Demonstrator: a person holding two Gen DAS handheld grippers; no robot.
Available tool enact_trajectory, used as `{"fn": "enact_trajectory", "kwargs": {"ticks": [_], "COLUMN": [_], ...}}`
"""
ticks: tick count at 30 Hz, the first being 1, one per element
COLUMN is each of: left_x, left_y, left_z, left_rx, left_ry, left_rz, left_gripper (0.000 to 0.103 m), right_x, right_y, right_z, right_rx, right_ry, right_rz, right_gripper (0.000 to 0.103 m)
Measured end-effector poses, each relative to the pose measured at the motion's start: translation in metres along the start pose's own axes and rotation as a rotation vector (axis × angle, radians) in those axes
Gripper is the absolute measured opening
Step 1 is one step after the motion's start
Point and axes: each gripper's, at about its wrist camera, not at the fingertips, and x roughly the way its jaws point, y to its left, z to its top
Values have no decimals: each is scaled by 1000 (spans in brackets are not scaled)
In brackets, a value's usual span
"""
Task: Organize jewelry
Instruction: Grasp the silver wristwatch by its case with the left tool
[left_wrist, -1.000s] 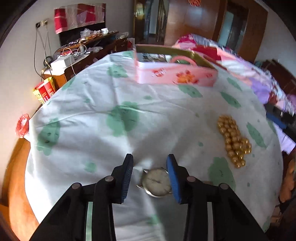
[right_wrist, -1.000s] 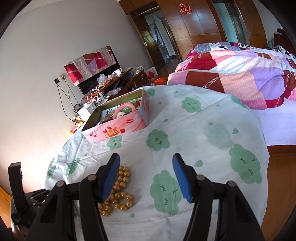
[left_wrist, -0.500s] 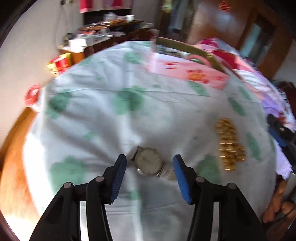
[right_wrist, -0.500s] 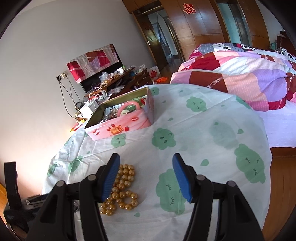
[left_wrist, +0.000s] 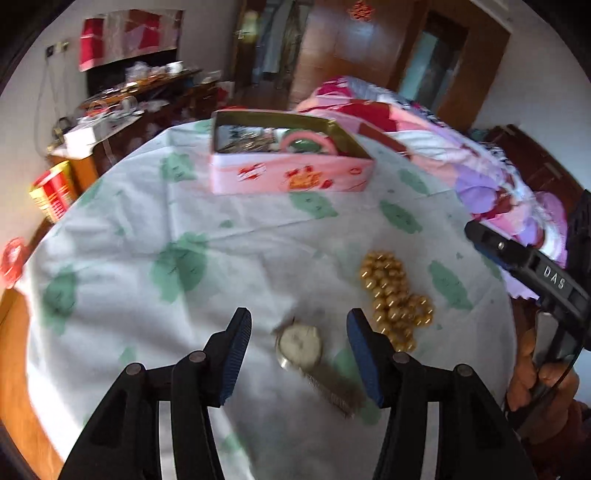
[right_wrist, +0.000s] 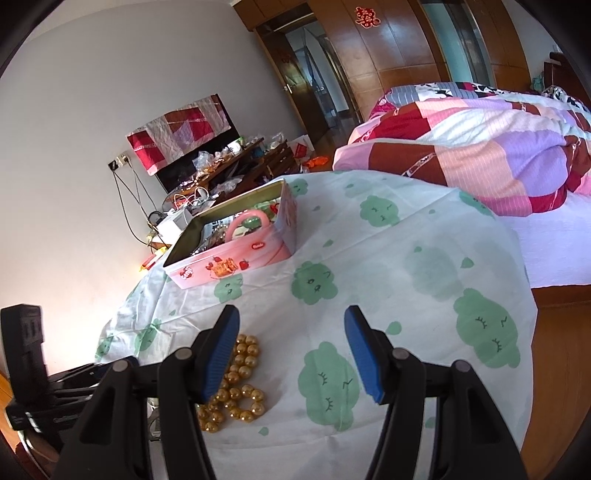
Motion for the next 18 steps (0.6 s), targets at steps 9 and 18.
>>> {"fn": "enact_trajectory", "kwargs": {"ticks": [9,18], "left_x": [22,14], "left_y": [-7,-17], "left_z": [-8,-11], "left_rx": [-125,-20], "left_ry": [34,-6], "left_rz": [122,218], "left_gripper": [55,33], "right_x": [2,3], "right_y": [10,10], "right_z": [-5,-4], "right_rx": [-29,-26], "right_ry": [16,16], "right_rz": [14,10], "right_gripper": [62,62]}}
